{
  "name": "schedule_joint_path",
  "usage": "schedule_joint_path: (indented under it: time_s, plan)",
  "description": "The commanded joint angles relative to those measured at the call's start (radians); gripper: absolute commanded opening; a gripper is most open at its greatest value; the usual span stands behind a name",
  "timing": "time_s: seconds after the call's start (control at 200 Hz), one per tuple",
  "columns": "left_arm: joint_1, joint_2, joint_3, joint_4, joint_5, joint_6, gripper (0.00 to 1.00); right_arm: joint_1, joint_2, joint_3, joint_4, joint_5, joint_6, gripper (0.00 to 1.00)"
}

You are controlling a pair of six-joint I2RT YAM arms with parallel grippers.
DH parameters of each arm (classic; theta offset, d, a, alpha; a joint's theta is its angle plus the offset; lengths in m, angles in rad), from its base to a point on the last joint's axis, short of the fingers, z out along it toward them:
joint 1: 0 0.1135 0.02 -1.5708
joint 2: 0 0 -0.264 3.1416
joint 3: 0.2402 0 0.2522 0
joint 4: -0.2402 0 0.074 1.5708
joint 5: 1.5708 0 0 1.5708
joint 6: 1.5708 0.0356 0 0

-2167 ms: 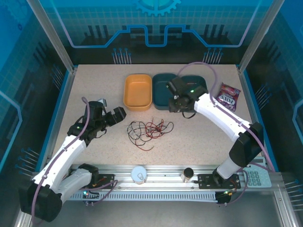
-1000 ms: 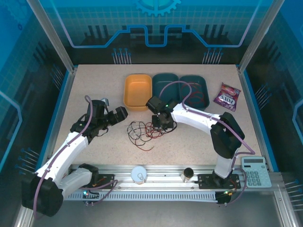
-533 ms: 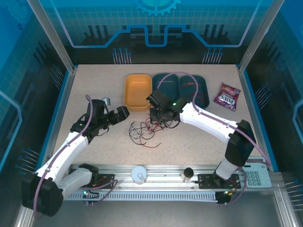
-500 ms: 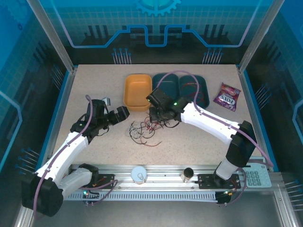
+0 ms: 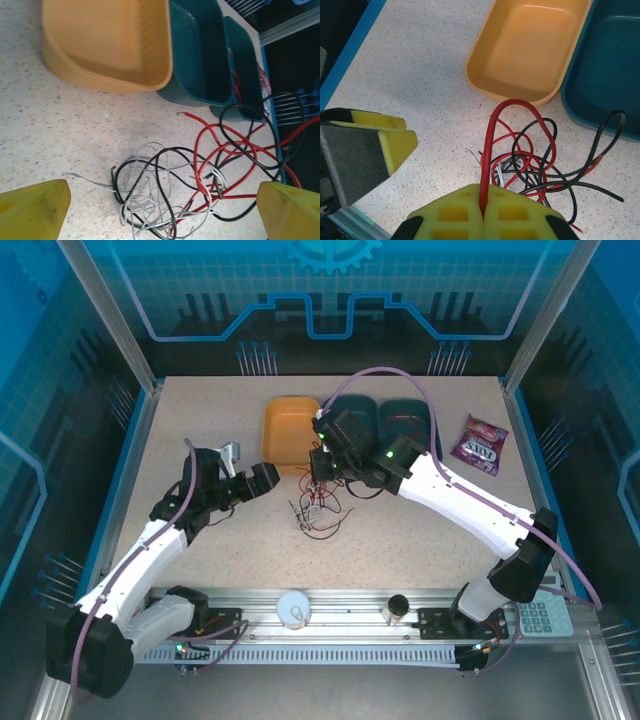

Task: Untangle the cables
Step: Untie the cables at the center of the table.

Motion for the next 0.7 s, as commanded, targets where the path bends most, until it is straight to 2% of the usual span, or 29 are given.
schedule_joint_path:
  time_s: [0.0,0.115,0.15,0.26,0.395,0.695]
  plan:
    - [-0.018,0.008,-0.023,0.094,0.071,0.045,0.93,0.017,-0.029,0.003,0.050,-0.018,-0.008,0.00]
    - [-0.091,0.061,-0.015,0.109,-0.013,0.060,0.96,0.017,-0.024,-0.011,0.072,-0.040,0.006,0.00]
    - [-0.114,0.085,-0.011,0.120,-0.024,0.061,0.99,0.018,-0.022,-0.013,0.075,-0.043,0.009,0.00]
    - [-0.168,0.167,0.008,0.164,-0.042,0.035,0.99,0.020,-0.014,-0.023,0.079,-0.048,0.019,0.00]
    - [-0.191,0.230,0.017,0.220,-0.040,-0.009,0.99,0.021,-0.011,-0.053,0.085,-0.062,0.039,0.00]
    - [-0.230,0.252,0.014,0.267,-0.010,0.017,0.99,0.021,0.008,-0.098,0.110,-0.081,0.073,0.00]
